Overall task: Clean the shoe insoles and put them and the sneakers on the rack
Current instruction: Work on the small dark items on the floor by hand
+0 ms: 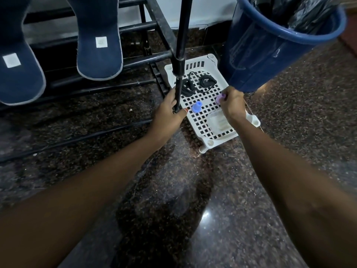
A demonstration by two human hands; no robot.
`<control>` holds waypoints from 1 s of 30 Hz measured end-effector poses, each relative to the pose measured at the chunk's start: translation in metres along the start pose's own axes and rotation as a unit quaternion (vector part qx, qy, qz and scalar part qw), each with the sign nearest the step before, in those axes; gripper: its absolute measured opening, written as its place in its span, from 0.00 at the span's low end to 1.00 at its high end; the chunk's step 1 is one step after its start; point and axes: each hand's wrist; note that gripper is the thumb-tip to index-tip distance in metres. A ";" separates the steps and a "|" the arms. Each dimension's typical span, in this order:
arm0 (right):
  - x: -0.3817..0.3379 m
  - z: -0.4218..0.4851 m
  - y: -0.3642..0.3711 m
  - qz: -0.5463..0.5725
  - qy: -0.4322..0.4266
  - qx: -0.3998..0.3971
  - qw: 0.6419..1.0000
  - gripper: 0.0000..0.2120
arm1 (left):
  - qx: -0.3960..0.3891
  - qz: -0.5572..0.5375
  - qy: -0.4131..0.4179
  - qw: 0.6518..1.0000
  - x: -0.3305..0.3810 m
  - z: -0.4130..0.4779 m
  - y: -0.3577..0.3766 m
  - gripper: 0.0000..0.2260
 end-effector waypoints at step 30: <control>-0.031 -0.122 -0.002 0.049 0.156 0.186 0.969 0.25 | -0.016 -0.008 0.003 1.000 0.014 -0.019 -0.020 0.29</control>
Point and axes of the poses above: each hand's wrist, its own z-axis towards the middle knuckle, its own y-axis out of the palm, x = y × z, and after that the axes turned 5 degrees about y, right-handed
